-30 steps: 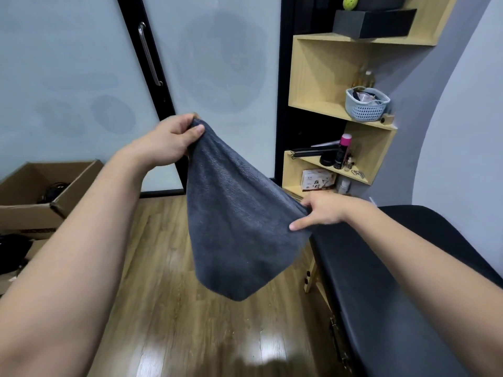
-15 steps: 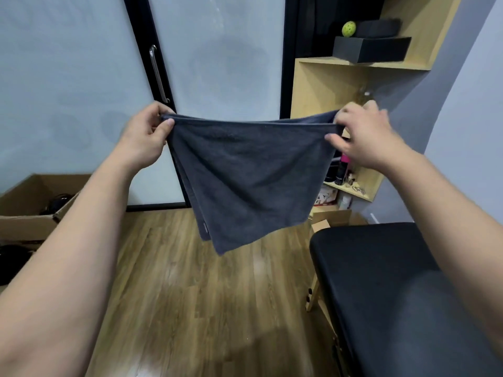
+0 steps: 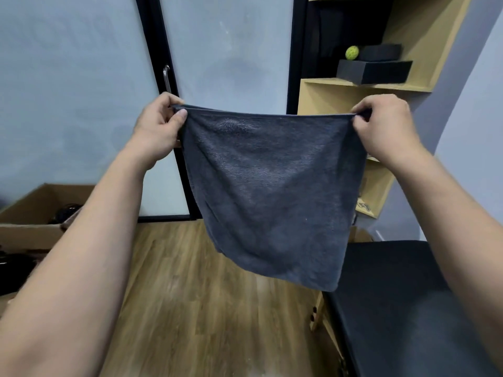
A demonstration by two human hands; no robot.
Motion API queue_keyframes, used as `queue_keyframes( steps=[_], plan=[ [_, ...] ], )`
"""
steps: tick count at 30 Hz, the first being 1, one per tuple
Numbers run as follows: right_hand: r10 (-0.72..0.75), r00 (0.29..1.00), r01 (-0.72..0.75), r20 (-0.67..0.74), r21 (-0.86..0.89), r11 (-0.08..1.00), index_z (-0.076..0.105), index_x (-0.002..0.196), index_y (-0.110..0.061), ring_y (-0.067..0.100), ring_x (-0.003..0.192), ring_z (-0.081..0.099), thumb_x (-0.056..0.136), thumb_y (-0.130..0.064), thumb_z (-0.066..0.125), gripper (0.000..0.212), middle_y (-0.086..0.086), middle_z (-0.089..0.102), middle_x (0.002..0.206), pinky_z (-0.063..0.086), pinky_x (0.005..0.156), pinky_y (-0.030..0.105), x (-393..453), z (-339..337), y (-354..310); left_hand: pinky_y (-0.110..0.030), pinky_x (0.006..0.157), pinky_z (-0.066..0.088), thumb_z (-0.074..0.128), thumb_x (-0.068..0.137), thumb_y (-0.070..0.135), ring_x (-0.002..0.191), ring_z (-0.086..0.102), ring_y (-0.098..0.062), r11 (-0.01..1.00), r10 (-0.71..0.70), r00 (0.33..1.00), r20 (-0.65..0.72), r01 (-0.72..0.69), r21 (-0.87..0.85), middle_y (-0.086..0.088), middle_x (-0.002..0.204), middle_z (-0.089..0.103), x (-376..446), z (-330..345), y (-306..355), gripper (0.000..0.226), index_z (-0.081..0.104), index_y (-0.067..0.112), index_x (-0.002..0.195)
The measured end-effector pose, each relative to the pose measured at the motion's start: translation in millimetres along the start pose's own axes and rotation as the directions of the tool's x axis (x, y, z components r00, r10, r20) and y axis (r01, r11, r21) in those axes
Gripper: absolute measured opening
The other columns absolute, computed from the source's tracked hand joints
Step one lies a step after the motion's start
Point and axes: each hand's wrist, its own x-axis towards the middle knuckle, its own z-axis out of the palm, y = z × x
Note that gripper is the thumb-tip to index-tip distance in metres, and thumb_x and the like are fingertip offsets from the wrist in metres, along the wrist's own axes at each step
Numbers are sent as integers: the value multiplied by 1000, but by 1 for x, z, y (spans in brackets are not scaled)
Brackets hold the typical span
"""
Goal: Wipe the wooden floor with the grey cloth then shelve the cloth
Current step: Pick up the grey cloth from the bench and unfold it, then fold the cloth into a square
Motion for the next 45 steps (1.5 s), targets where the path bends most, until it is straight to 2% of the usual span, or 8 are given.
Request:
queue_keyframes(
  steps=[5, 10, 16, 24, 34, 38, 42, 45],
  plan=[
    [24, 1000, -19, -18, 243, 970, 80, 97, -22, 13, 91, 65, 90, -21, 66, 15, -3, 73, 92, 50, 79, 27, -6, -12, -7, -34, 66, 49, 47, 106, 12, 71, 51, -15, 997, -42, 999, -18, 41, -72, 4, 82, 58, -2, -9, 0, 25, 52, 29, 88],
    [49, 986, -39, 162, -61, 997, 77, 95, -21, 33, 104, 62, 92, -17, 63, 16, 13, 72, 102, 54, 88, 39, -2, -5, -10, -27, 55, 56, 48, 106, 12, 65, 57, -5, 999, -23, 998, 58, 25, -37, 1, 86, 59, -3, -6, 10, 22, 54, 29, 92],
    [176, 942, -265, 285, 312, 912, 78, 90, -23, 14, 85, 59, 88, -12, 74, 12, 8, 74, 92, 46, 73, 27, -12, 8, 4, -25, 52, 53, 50, 106, 14, 62, 59, -2, 994, -45, 993, 107, 55, -90, 7, 85, 64, -7, -2, 16, 19, 55, 26, 92],
    [-177, 968, 192, 178, -72, 979, 70, 98, -12, 26, 98, 50, 94, -18, 68, 7, 8, 47, 107, 47, 83, 40, -27, 32, 25, -28, 56, 56, 52, 104, 16, 68, 61, -3, 998, -47, 998, 43, 48, -30, 12, 79, 65, -2, -12, 5, 19, 61, 30, 94],
    [-66, 989, 15, 133, 355, 935, 52, 99, -23, 14, 73, 56, 99, -29, 60, 10, 3, 64, 89, 48, 64, 28, -28, 20, 19, -27, 57, 58, 47, 106, 13, 72, 60, -10, 994, -79, 996, 38, 82, -67, 7, 82, 64, -20, -20, -11, 25, 60, 29, 93],
    [124, 992, -82, 5, 774, 628, 54, 107, -25, 2, 64, 60, 90, -36, 72, 27, -10, 70, 79, 50, 53, 21, 16, -2, -6, -31, 62, 58, 53, 104, 26, 68, 65, -5, 957, -104, 990, -91, 75, -281, 15, 82, 68, 20, -39, 16, 13, 61, 28, 94],
    [91, 775, -620, 626, 725, 298, 49, 142, -26, 28, 111, 67, 79, -86, 41, 88, 1, 68, 128, 50, 98, 60, 2, 25, 1, -52, 91, 53, 43, 80, 86, 115, 65, -18, 804, -320, 926, 199, 377, -460, 13, 121, 71, 4, -35, -27, 76, 60, 28, 125],
    [-32, 522, -794, 852, 500, 345, 64, 132, -14, 25, 107, 72, 87, -64, 54, 68, 6, 74, 118, 60, 85, 40, -82, 75, 12, -46, 90, 57, 71, 71, 75, 113, 68, -27, 717, -432, 720, 544, 640, -278, -9, 130, 68, -68, -9, -100, 77, 70, 19, 124]
  ],
)
